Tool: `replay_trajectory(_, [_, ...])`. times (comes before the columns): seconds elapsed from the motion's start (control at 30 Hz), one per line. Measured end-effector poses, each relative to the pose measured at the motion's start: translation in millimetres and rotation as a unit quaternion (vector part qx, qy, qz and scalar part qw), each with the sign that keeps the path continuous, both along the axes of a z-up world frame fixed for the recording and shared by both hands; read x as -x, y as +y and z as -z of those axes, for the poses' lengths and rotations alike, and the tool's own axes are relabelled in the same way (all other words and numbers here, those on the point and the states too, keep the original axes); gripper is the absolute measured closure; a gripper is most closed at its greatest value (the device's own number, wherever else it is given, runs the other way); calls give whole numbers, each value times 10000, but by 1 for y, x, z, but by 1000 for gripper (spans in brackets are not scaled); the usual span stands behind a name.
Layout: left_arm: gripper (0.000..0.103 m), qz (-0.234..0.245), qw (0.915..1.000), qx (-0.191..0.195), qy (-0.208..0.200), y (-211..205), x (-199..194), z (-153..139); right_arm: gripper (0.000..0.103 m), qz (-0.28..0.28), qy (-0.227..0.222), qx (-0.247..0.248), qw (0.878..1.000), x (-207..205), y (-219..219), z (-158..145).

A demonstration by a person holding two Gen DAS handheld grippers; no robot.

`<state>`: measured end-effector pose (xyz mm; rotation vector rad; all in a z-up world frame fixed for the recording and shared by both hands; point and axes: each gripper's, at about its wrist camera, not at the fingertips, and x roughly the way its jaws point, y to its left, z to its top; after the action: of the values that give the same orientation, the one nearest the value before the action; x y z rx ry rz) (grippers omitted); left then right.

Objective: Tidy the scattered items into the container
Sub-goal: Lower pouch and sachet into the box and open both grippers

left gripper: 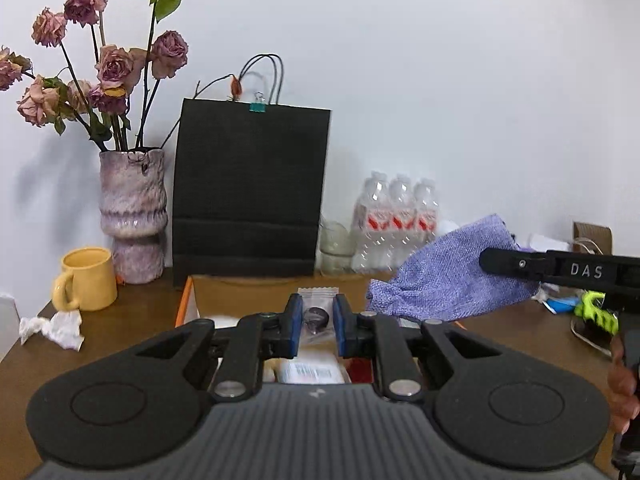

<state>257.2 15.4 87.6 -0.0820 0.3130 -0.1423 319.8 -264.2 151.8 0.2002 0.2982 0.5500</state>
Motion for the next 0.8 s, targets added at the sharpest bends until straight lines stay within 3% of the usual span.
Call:
replay_trajectory(0.33, [86, -126, 9977, 41, 668, 8, -95, 45, 98, 17, 676, 499, 9965, -92, 35, 60])
replay_trajectory(0.53, [85, -168, 9964, -11, 830, 11, -110, 54, 98, 2, 861, 695, 9939, -110, 42, 73])
replay_trajectory(0.6, [76, -225, 9955, 12, 921, 12, -112, 57, 96, 9, 917, 768, 9928, -110, 44, 74])
replay_trajectory(0.63, [49, -281, 9947, 28, 988, 13, -114, 57, 90, -12, 938, 818, 9922, -110, 44, 75])
replay_trajectory(0.67, [16, -376, 9939, 17, 1041, 13, -114, 57, 79, 35, 965, 911, 9911, -110, 46, 74])
replay_trajectory(0.7, [4, -487, 9935, -36, 1024, 12, -114, 56, 65, 60, 982, 1002, 9901, -111, 47, 74])
replay_trajectory(0.73, [0, -577, 9939, -111, 934, 10, -111, 55, 21, 97, 987, 1106, 9889, -111, 48, 73])
replay_trajectory(0.77, [0, -617, 9940, -187, 884, 9, -110, 53, 2, 127, 958, 1165, 9885, -110, 49, 72])
replay_trajectory(0.8, [0, -625, 9939, -239, 882, 8, -110, 51, 1, 139, 863, 1221, 9887, -108, 50, 71])
